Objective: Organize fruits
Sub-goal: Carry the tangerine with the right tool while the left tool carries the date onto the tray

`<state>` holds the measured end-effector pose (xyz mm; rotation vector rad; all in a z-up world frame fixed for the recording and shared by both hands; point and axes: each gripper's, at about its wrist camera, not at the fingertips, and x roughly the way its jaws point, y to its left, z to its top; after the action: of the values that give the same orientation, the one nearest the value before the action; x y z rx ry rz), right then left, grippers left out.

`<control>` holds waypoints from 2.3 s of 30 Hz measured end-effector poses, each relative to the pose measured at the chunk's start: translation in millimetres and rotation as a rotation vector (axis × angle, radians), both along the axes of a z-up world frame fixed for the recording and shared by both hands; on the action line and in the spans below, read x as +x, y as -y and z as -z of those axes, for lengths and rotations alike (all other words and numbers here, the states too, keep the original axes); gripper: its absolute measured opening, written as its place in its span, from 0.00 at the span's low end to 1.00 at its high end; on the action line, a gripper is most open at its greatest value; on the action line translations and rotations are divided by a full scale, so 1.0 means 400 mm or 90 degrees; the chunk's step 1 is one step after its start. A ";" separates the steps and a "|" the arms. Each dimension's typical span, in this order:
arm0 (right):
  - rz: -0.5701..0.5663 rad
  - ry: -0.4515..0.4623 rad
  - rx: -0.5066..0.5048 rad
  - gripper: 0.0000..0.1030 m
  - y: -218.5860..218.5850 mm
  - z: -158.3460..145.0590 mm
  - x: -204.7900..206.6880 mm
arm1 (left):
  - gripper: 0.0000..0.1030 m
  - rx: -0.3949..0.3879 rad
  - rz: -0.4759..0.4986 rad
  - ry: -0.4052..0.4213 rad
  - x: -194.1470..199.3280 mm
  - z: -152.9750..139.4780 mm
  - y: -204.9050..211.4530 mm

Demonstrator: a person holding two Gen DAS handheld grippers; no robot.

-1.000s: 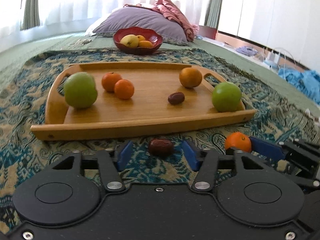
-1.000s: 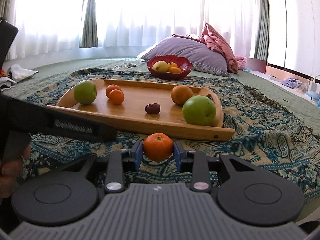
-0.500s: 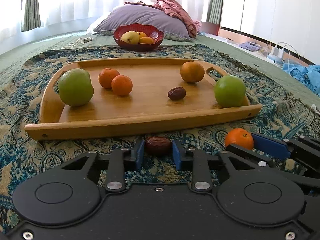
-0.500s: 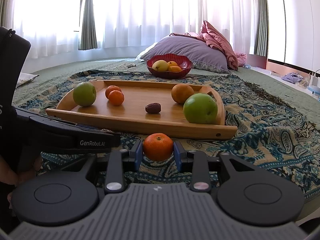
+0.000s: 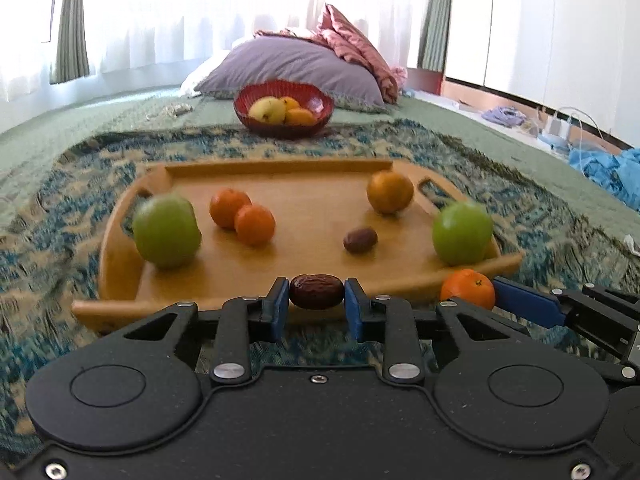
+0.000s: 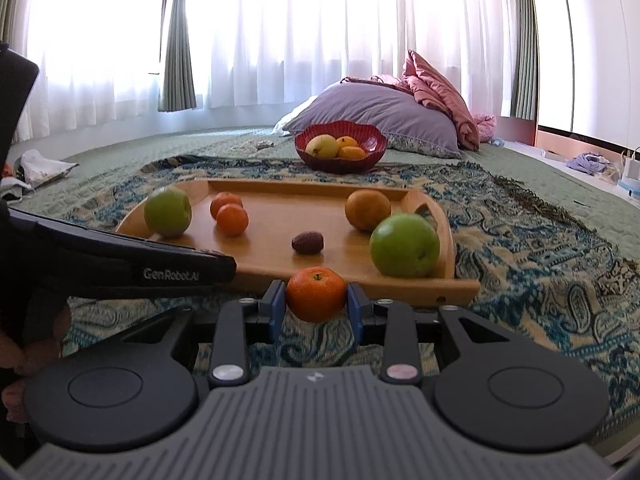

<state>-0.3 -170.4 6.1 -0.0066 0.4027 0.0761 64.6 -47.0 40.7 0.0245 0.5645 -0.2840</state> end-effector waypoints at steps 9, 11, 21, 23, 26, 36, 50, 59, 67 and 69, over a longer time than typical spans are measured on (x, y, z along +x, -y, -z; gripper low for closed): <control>0.005 0.016 0.021 0.37 0.017 -0.061 0.088 | 0.27 -0.009 -0.022 0.013 0.092 -0.083 -0.029; 0.005 0.015 0.030 0.37 0.023 -0.074 0.108 | 0.27 -0.009 -0.028 0.010 0.118 -0.098 -0.034; -0.010 -0.014 0.049 0.37 0.030 -0.112 0.237 | 0.27 0.010 -0.042 0.000 0.240 -0.132 -0.038; -0.011 -0.020 0.047 0.37 0.029 -0.114 0.259 | 0.27 0.016 -0.044 -0.007 0.263 -0.131 -0.040; -0.019 -0.037 0.055 0.37 0.031 -0.117 0.296 | 0.27 0.020 -0.050 -0.023 0.297 -0.128 -0.042; -0.032 -0.108 0.073 0.37 0.063 -0.152 0.446 | 0.27 0.017 -0.070 -0.097 0.439 -0.128 -0.078; -0.045 -0.241 0.081 0.37 0.063 -0.106 0.611 | 0.27 0.032 -0.109 -0.213 0.584 -0.058 -0.086; -0.066 -0.267 0.061 0.37 0.028 -0.075 0.635 | 0.27 0.051 -0.111 -0.223 0.599 -0.029 -0.078; -0.067 -0.278 0.059 0.37 0.020 -0.052 0.637 | 0.27 0.053 -0.113 -0.225 0.603 -0.020 -0.078; -0.066 -0.279 0.061 0.37 0.020 -0.048 0.638 | 0.27 0.051 -0.113 -0.225 0.604 -0.018 -0.079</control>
<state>254.8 -178.2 25.3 0.0847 0.8366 0.2011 306.4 -15.2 48.1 0.0010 0.9239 -0.0913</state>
